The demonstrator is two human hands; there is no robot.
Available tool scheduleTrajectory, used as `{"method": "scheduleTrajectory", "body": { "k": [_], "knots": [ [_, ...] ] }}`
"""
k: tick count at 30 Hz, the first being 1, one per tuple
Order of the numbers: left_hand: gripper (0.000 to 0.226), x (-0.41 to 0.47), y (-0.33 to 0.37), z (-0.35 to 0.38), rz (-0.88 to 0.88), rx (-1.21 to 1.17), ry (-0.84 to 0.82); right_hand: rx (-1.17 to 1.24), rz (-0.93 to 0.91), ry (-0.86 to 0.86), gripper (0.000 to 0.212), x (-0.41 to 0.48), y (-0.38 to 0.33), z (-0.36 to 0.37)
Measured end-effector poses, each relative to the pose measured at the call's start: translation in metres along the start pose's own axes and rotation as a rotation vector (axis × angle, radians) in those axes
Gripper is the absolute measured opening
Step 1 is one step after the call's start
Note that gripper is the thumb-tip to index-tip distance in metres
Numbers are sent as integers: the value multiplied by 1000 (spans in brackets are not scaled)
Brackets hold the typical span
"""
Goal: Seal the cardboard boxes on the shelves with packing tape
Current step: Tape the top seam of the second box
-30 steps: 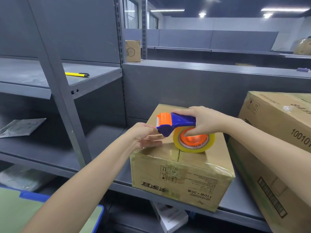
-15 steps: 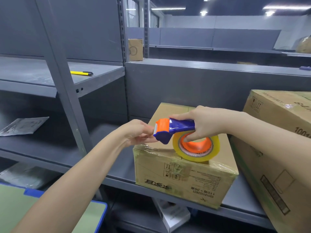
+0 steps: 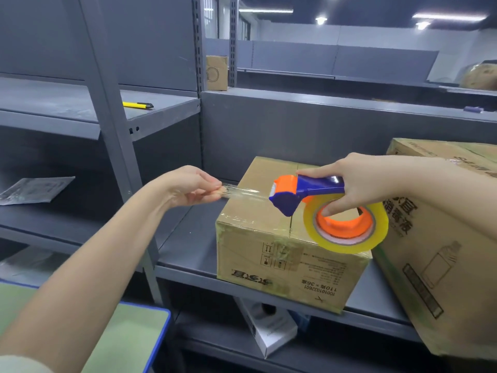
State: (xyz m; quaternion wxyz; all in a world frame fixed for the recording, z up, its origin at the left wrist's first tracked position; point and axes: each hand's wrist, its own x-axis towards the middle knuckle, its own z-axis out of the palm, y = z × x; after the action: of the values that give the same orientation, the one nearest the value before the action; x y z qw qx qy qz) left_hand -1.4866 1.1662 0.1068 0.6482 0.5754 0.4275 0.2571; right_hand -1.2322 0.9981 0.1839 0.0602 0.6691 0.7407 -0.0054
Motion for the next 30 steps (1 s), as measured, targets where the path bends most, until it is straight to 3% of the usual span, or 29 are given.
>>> {"method": "scheduleTrajectory", "body": {
  "k": [9, 16, 30],
  "knots": [
    [13, -2, -24, 5, 39, 205, 74, -177, 5, -137, 75, 0, -6, 17],
    [11, 5, -33, 0, 21, 281, 157, -178, 9, -207, 76, 16, -10, 21],
    [11, 11, -43, -2, -14, 398, 140, -243, 8, -288, 72, 30, -20, 20]
  ]
}}
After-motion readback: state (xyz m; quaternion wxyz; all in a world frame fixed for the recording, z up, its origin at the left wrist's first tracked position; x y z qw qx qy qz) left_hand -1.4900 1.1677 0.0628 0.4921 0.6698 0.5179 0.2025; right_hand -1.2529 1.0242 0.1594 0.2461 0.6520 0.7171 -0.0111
